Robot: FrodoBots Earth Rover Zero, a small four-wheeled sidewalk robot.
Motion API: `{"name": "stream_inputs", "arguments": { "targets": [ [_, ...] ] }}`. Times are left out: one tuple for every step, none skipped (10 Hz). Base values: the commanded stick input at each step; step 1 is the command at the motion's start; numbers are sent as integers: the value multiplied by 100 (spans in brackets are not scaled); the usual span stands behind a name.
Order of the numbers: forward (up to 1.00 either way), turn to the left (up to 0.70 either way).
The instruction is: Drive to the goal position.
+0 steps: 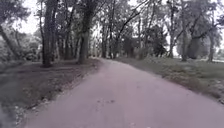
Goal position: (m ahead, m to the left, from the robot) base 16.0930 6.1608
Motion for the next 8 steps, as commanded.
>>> {"name": "stream_inputs", "arguments": {
  "targets": [
    [69,0],
    [68,0],
    [68,0],
    [68,0],
    [68,0],
    [69,4],
    [68,11],
    [69,8]
  ]
}}
